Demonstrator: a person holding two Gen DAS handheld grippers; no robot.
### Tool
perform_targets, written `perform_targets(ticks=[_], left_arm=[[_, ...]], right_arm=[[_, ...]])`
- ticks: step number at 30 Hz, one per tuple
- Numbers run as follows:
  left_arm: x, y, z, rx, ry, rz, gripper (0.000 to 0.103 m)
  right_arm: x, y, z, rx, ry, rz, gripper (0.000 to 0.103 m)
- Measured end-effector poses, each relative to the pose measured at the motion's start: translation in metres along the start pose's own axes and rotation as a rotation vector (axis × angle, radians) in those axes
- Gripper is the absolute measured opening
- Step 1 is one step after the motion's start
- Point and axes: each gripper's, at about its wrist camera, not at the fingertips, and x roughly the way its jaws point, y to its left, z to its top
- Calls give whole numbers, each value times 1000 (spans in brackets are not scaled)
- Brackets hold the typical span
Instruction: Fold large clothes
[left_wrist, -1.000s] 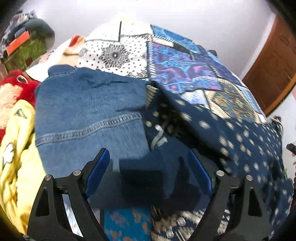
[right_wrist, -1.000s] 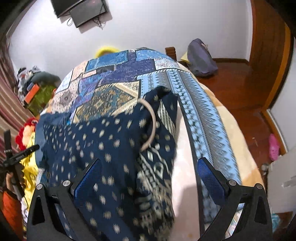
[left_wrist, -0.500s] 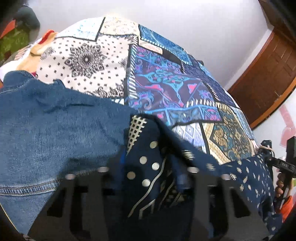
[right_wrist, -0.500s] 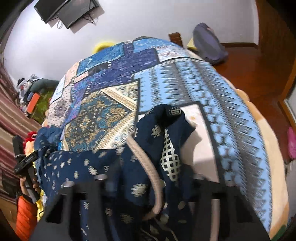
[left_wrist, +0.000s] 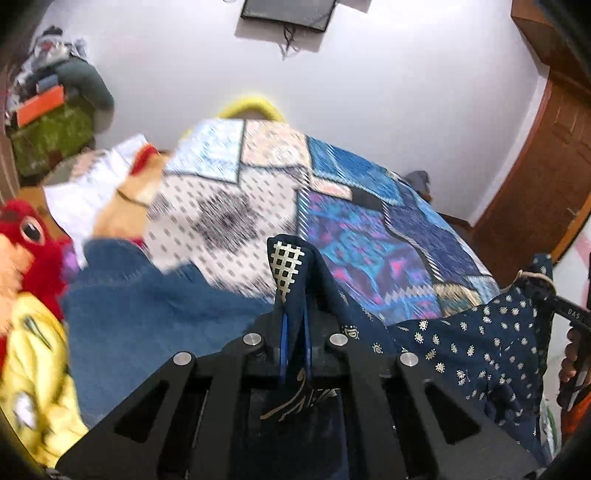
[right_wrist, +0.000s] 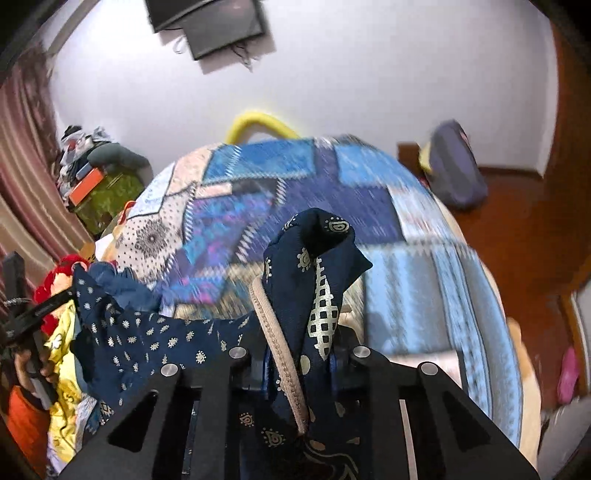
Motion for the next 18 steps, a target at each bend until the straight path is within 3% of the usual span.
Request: perform_targets(ticks=[3,8,14,15,17,18], left_arm=[[9,13,12,-21,-3,35,6],[58,40,15,-91,76,97,6],[101,56,-8,-141,176,135,6],[104,56,-10,-135,185,142,7],[111,54,-16,-94,212,169,7],[112,52,-18,-74,223,188,8]], right_arm=[[22,17,23,-19,-19,-19,19],[70,26,38,-51,17,-122,19],[115,5,22,-60,104,-210,22],[119,3,20,-72,120,-229,28],[120,1,16,-102,117,-315,50],[118,1,15,-120,106,-368,71]])
